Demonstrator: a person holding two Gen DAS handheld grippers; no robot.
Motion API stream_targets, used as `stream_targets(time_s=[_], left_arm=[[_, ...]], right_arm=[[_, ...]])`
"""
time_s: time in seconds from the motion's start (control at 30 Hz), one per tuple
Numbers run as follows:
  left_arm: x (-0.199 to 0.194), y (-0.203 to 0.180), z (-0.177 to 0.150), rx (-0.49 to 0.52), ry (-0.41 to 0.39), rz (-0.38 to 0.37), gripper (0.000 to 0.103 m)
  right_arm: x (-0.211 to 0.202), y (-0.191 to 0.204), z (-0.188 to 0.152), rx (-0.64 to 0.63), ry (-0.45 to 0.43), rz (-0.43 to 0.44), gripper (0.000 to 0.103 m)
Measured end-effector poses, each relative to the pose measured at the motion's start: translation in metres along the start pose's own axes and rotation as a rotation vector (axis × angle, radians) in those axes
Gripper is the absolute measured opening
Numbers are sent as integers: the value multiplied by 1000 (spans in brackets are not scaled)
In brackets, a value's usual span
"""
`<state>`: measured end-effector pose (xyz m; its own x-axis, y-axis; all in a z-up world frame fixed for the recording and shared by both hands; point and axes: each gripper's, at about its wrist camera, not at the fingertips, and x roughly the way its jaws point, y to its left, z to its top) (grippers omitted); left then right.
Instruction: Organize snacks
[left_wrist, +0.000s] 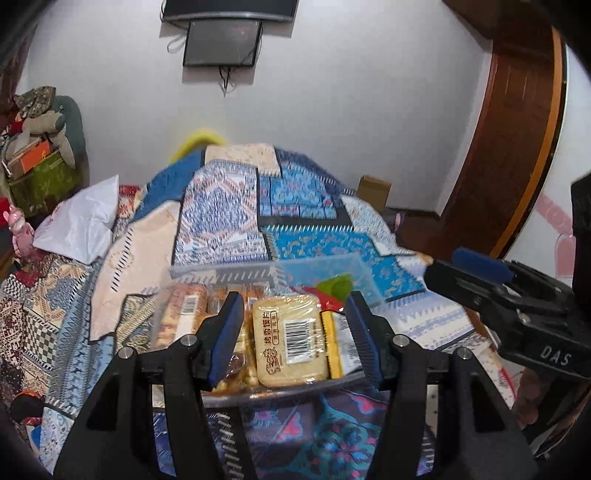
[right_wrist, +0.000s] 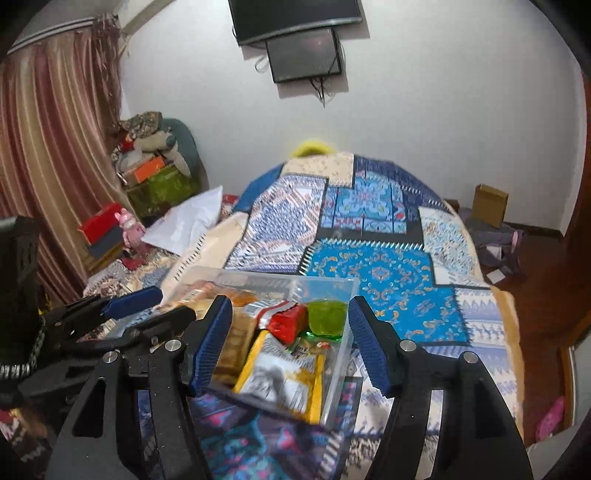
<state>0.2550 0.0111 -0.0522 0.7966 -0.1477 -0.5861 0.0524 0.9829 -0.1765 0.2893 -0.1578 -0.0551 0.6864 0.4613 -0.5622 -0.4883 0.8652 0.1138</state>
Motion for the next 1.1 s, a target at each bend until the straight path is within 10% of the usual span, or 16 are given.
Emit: stream_targets(time_s=[0.27, 0.57, 0.7, 1.1], left_arm=[[-96, -9, 5, 21, -158, 1, 57], [-177, -14, -19, 56, -305, 45, 93], [-194, -12, -29, 54, -335, 68, 100], [-206, -5, -51, 45, -356, 102, 102]], right_arm=[[-75, 29, -4, -40, -115, -1, 62], [-130, 62, -20, -90, -246, -55, 85], [-144, 71, -29, -100, -292, -87, 103], [-158, 84, -47, -102, -323, -93, 103]])
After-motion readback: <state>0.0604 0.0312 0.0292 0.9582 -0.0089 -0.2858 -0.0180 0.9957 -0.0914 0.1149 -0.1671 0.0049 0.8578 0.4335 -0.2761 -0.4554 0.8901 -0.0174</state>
